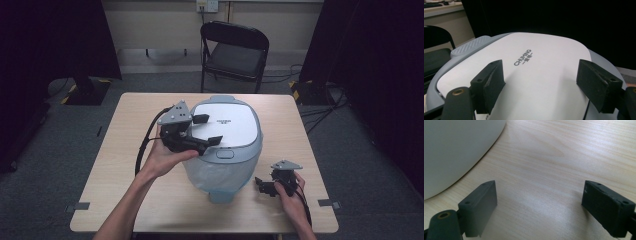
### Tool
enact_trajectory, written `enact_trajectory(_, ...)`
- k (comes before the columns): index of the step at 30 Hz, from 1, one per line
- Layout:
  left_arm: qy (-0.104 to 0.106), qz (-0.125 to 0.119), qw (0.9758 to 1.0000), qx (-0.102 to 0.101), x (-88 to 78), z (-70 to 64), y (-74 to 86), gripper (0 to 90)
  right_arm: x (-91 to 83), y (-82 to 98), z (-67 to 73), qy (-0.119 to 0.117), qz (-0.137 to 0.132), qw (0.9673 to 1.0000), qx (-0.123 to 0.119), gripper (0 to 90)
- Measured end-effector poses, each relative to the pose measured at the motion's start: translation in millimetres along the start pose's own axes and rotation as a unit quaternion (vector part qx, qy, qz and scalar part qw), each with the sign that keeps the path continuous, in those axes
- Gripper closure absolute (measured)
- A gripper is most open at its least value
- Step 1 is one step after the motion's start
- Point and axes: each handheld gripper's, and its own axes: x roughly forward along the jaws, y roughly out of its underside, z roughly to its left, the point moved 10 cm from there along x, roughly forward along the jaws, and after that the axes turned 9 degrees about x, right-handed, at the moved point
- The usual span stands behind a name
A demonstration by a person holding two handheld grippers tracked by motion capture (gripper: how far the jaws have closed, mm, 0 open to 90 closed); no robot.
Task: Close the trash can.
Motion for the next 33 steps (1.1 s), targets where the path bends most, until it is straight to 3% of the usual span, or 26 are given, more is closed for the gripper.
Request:
enact_trajectory(2,0.002,-0.005,1.0,0.002,0.0,-0.8,0.7,21.7,0.1,-0.1,-0.2,0.0,0.0,1.0,-0.001,11.7)
enact_trajectory(3,-0.001,0.008,0.9999,0.01,0.6,-0.8,3.0,21.7,0.1,0.0,-0.1,0.0,0.0,1.0,-0.001,11.7)
enact_trajectory(7,-0.007,0.014,0.9997,0.019,1.9,-2.5,0.6,22.7,0.1,0.1,0.4,0.0,0.001,1.0,0.001,11.6)
enact_trajectory(13,-0.03,0.003,0.9995,-0.005,-4.0,5.1,3.2,25.0,0.0,0.0,0.3,0.0,0.001,1.0,0.001,11.6)
enact_trajectory(19,-0.064,-0.014,0.997,-0.04,-22.9,31.3,11.9,24.5,0.0,0.0,0.2,0.0,0.001,1.0,0.001,11.6)
enact_trajectory(24,-0.087,-0.03,0.9931,-0.073,-46.7,54.5,25.0,23.0,0.0,-0.1,0.1,0.0,0.0,1.0,0.001,11.6)
enact_trajectory(27,-0.111,-0.024,0.9903,-0.08,-61.6,66.1,37.2,22.5,0.1,-0.1,0.2,0.0,0.001,1.0,0.001,11.6)
enact_trajectory(29,-0.143,-0.014,0.9861,-0.083,-71.6,74.0,48.9,20.6,0.0,-0.1,0.2,0.0,0.001,1.0,0.001,11.6)
enact_trajectory(31,-0.144,-0.013,0.9843,-0.102,-79.5,77.7,61.3,19.1,0.0,-0.1,0.2,0.0,0.001,1.0,0.001,11.6)
enact_trajectory(33,-0.16,-0.007,0.9812,-0.108,-87.1,81.6,74.9,19.0,0.1,-0.1,0.1,0.0,0.0,1.0,0.001,11.6)
